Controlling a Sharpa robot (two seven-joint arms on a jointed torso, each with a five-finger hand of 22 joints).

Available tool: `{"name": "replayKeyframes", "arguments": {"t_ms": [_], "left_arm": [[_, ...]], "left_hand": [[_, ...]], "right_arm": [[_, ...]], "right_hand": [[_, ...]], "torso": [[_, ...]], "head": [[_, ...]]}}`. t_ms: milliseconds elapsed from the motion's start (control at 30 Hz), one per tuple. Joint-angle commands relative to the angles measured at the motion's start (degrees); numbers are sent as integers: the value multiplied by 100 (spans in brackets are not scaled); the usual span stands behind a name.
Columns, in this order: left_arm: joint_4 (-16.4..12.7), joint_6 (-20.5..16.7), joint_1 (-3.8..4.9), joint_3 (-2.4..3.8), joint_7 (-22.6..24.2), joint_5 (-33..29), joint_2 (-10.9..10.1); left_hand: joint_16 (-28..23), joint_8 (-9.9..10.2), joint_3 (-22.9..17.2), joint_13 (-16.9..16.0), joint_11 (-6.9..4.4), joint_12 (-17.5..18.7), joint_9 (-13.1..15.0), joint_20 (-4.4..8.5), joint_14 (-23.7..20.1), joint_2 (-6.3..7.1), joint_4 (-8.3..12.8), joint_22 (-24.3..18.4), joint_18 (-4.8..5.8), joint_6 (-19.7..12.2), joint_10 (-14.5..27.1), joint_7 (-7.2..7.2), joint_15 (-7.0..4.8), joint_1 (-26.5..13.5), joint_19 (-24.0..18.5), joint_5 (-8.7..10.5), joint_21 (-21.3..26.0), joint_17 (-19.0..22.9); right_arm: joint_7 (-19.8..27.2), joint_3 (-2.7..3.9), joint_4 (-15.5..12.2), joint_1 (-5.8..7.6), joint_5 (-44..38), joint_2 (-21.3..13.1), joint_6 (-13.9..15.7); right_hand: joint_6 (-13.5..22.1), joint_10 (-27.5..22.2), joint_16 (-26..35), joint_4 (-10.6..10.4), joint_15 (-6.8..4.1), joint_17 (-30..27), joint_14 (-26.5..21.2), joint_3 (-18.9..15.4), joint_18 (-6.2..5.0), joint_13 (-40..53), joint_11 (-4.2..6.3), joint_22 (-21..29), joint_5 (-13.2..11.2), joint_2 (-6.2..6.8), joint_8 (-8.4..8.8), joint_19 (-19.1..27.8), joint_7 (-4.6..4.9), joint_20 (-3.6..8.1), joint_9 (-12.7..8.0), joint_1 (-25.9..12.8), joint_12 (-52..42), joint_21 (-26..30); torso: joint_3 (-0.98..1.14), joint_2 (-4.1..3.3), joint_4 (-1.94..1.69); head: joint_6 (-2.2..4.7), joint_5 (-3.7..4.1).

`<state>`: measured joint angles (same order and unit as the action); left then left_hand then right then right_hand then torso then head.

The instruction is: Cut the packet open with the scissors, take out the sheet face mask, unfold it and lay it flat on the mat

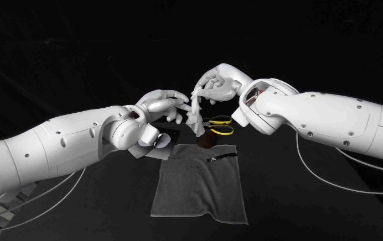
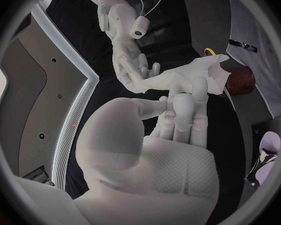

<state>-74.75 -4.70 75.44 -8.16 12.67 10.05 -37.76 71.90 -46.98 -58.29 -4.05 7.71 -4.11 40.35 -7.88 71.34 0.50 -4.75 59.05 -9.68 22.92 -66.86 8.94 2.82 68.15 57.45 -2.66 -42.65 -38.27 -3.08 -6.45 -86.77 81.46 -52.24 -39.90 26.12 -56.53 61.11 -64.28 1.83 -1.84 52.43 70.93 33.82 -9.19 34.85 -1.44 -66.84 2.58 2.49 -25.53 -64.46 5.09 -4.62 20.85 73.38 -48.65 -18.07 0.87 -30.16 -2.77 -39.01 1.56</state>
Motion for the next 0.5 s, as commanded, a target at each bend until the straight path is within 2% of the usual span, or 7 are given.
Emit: {"name": "replayKeyframes", "arguments": {"t_ms": [33,100,233,300,367,400,500], "left_arm": [[23,388,-10,-4,16,-376,25],[37,395,-16,-10,16,-363,36],[52,385,-29,-19,70,-251,54],[56,336,-35,-22,126,-128,56],[63,281,-40,-24,179,-8,51],[64,275,-40,-24,184,5,50],[73,189,-44,-25,245,194,36]], "left_hand": [[-40,226,-98,4,45,39,-199,-30,-78,120,13,9,-78,-338,74,388,46,-151,-14,-15,-8,73],[-95,247,-31,19,71,56,-271,-51,-175,221,19,15,-72,-316,183,407,72,-249,-54,-13,-8,204],[-352,438,985,38,100,44,-811,-179,-832,762,-177,-171,-67,590,843,306,169,-678,-343,-16,300,899],[-461,666,1555,46,158,58,-1039,-228,-1172,1293,-85,-290,-44,688,1210,230,229,-666,-520,-27,503,933],[-436,973,2282,9,171,-22,-1366,-290,-1517,1554,62,-472,-64,871,1563,168,262,-288,-636,-11,757,932],[-436,973,2282,9,171,-22,-1366,-290,-1517,1554,62,-472,-64,871,1563,168,262,-288,-636,-11,757,932],[-253,1279,3268,-79,145,-384,-1768,-295,-1790,1360,20,-648,-74,1129,1787,74,241,306,-565,-7,949,948]], "right_arm": [[-30,18,-22,20,-57,-7,85],[-33,23,-28,26,-55,-8,85],[-39,30,-25,34,-53,1,85],[-43,32,-19,36,-51,10,85],[-45,33,-15,38,-50,16,86],[-45,33,-14,38,-49,17,86],[-47,35,-12,40,-48,22,85]], "right_hand": [[-40,-13,6,7,-7,14,25,36,-117,2,34,-6,19,-42,-126,-25,-7,1,394,-3,14,-26],[-40,-13,6,7,-7,14,25,36,-117,2,34,-6,19,-42,-126,-25,-7,1,394,-3,14,-26],[-40,-13,6,7,-7,14,25,36,-117,2,34,-6,19,-42,-126,-25,-7,1,394,-3,14,-26],[-40,-13,6,7,-7,14,25,36,-117,2,34,-6,19,-42,-126,-25,-7,1,394,-3,14,-26],[-40,-13,6,7,-7,14,25,36,-117,2,34,-6,19,-42,-126,-25,-7,1,394,-3,14,-26],[-40,-13,6,7,-7,14,25,36,-117,2,34,-6,19,-42,-126,-25,-7,1,394,-3,14,-26],[-40,-13,6,7,-7,14,25,36,-117,2,34,-6,19,-42,-126,-25,-7,1,394,-3,14,-26]], "torso": [[1,4,-1],[0,4,0],[0,0,-2],[3,-2,-5],[4,-3,-4],[3,-3,-4],[3,-3,-3]], "head": [[6,2],[7,2],[11,3],[8,-4],[1,-3],[1,-3],[7,-1]]}}
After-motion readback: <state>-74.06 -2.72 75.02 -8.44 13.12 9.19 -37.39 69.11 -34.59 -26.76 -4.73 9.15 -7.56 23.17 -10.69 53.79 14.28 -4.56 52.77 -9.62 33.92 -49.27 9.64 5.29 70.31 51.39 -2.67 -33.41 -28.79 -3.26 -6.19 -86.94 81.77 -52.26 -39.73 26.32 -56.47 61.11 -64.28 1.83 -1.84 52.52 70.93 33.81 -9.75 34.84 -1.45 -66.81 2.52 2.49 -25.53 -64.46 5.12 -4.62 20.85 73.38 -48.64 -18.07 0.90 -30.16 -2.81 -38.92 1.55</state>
